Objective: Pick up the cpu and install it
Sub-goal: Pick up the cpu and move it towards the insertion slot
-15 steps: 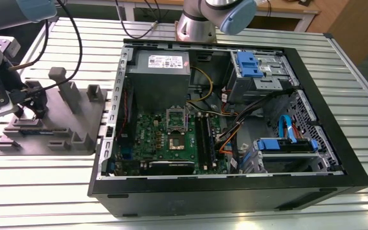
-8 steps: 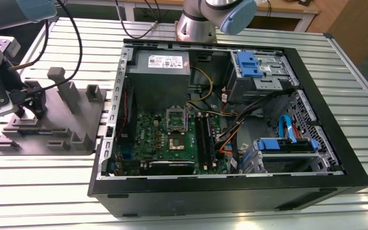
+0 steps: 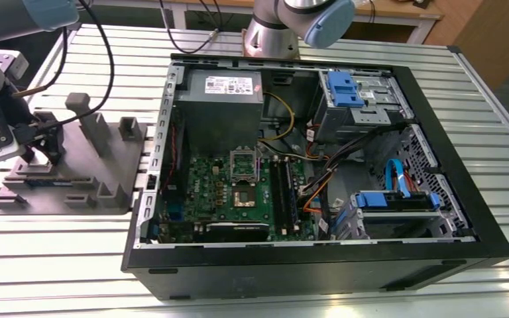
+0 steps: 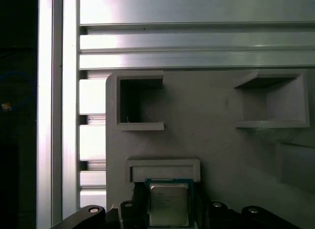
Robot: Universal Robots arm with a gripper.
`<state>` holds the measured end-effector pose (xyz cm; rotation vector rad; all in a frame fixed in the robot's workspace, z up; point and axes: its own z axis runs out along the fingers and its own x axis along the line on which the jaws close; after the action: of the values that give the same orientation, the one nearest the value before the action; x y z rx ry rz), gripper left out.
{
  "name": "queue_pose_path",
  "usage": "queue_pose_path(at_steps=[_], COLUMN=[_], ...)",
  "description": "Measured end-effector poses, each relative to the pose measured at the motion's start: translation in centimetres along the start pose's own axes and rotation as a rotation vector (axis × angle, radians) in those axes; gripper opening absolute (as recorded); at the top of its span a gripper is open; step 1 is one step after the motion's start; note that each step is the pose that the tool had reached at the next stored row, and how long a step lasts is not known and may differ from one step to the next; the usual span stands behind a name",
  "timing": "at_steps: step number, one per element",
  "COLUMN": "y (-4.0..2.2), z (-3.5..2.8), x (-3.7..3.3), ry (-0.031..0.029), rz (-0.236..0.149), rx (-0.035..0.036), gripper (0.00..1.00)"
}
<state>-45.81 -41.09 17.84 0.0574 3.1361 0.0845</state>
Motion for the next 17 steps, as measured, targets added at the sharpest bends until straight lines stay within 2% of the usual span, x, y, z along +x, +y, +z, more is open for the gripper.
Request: queue_pose_path(at_steps=[7, 17], y=[0.02, 0.23], z=[-0.35, -0.37], x=[0.0, 0.13], ry=[0.0, 0.0003], rz=[0.0, 0.0], rx=[0.0, 0.0002], gripper=[0.47, 0.47])
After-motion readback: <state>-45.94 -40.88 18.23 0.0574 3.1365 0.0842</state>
